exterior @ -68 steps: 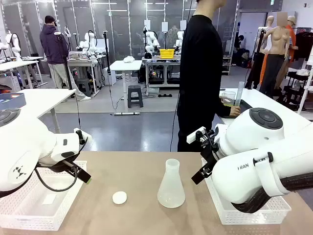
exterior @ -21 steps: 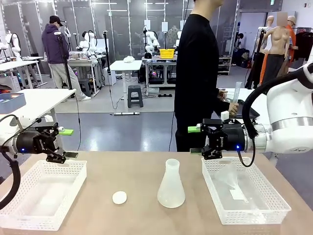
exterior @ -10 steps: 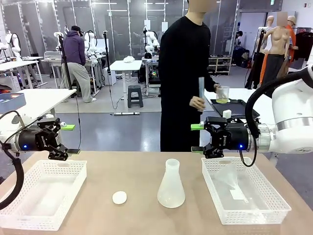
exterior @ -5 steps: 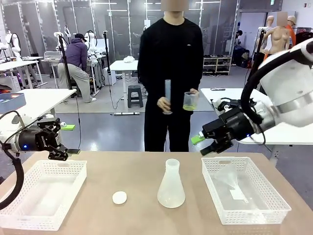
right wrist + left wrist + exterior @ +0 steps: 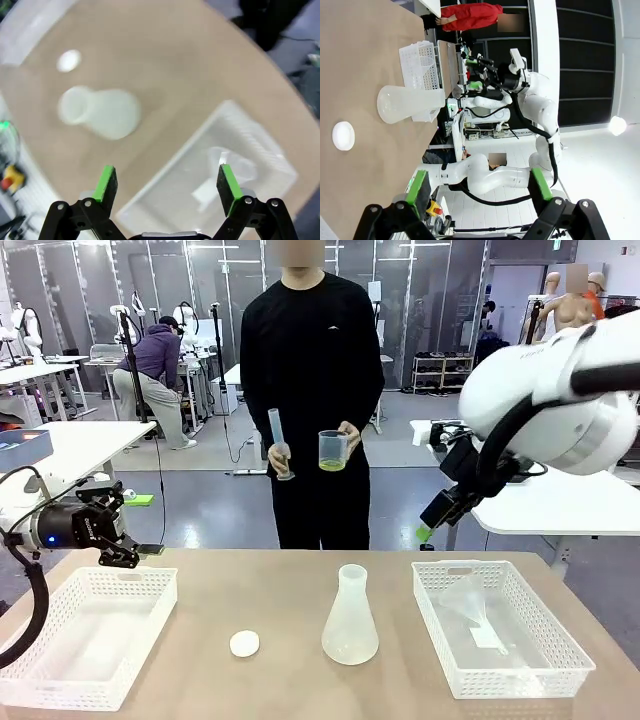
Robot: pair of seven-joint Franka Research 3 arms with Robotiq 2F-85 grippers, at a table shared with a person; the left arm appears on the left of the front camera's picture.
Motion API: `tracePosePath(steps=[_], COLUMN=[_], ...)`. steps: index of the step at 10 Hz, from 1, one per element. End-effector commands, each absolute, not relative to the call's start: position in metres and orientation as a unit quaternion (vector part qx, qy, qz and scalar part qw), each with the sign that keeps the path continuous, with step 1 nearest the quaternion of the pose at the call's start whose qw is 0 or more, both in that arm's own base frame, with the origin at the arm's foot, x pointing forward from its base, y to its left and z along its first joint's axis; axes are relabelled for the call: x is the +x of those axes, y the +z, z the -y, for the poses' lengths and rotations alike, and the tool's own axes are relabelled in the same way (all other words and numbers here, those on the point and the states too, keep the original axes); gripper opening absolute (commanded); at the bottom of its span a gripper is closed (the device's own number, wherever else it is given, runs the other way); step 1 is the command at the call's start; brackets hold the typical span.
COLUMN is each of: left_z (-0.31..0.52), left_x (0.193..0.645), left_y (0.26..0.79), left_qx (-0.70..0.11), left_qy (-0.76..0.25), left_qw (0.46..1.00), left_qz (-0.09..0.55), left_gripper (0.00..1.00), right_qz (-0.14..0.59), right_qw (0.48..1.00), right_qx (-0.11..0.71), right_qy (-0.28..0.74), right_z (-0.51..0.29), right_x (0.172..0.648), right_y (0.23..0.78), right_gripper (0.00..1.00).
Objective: Prepare the solutions needed for the experiment.
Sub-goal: Pick up the Plastic Funnel and insert it into the Big flask.
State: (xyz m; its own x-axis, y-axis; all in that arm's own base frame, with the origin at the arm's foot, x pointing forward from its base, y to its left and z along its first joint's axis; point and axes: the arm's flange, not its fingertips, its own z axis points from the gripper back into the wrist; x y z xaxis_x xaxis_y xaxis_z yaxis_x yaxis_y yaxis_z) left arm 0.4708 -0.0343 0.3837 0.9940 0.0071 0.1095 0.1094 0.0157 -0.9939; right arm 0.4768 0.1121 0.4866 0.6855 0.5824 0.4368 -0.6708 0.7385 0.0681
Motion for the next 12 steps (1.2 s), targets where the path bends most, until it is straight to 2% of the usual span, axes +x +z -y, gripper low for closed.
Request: tracePosePath(steps=[1, 3, 4, 9, 11, 12], left_z=[0.034, 0.034, 0.034, 0.034, 0.034, 0.034], left_x=[0.469, 0.469, 0.469, 0.469, 0.469, 0.469], left_y=[0.385, 0.385, 0.385, 0.385, 0.385, 0.385], left_qx=[-0.699, -0.699, -0.699, -0.699, -0.699, -0.699], left_qy=[-0.042, -0.042, -0.042, -0.042, -0.042, -0.042], left_qw=[0.713, 0.713, 0.713, 0.713, 0.713, 0.713], left_qz=[0.041, 0.041, 0.041, 0.041, 0.041, 0.041], left_gripper=[1.00, 1.00, 1.00, 1.00, 1.00, 1.00], right_qz=[0.208, 0.196, 0.220, 0.216, 0.196, 0.139], right_qw=[0.933, 0.939, 0.919, 0.923, 0.811, 0.787], right_qx=[0.019, 0.022, 0.033, 0.024, -0.008, -0.013], right_qy=[0.295, 0.283, 0.324, 0.318, 0.552, 0.601], right_z=[-0.117, -0.111, -0.110, -0.115, -0.107, -0.101], right_x=[0.492, 0.494, 0.493, 0.493, 0.512, 0.519], right_y=[0.476, 0.474, 0.480, 0.478, 0.470, 0.469], right_gripper=[1.00, 1.00, 1.00, 1.00, 1.00, 1.00])
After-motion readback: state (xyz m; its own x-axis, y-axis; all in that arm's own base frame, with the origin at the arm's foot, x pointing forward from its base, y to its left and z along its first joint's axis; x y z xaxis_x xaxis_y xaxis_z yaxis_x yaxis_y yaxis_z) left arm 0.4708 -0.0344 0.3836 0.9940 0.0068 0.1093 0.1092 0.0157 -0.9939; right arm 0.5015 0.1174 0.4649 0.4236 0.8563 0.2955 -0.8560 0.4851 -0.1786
